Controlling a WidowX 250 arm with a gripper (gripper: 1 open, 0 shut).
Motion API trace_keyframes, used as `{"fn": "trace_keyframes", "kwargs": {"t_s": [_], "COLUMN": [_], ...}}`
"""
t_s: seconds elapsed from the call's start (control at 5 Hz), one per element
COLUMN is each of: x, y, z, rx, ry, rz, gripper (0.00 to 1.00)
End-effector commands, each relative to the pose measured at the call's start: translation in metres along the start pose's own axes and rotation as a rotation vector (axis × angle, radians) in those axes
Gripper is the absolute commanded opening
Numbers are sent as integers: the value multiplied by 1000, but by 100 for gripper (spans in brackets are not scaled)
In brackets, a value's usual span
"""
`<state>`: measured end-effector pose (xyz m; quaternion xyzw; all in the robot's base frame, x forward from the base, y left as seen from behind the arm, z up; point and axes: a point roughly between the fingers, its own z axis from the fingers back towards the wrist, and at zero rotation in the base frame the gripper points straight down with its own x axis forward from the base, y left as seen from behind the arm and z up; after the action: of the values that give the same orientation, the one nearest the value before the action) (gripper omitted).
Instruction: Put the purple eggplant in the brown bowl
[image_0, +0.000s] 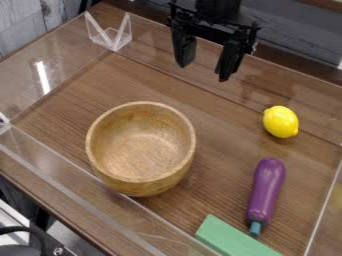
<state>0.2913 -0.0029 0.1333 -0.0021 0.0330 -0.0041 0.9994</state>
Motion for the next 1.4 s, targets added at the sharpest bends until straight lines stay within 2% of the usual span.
{"fn": "trace_keyframes", "kwargs": {"t_s": [0.0, 0.2, 0.4, 0.6, 1.2], "x": [-5, -22, -36, -44, -52], "y": [-6, -26, -46, -66, -103], "z": [-8, -22, -32, -43, -64], "rx": [-5, -25, -33, -37, -57], "ry": [19, 28, 14, 1, -37], "rz": [-7, -44, -80, -104, -122], "gripper": [100, 100, 100, 100, 100]}}
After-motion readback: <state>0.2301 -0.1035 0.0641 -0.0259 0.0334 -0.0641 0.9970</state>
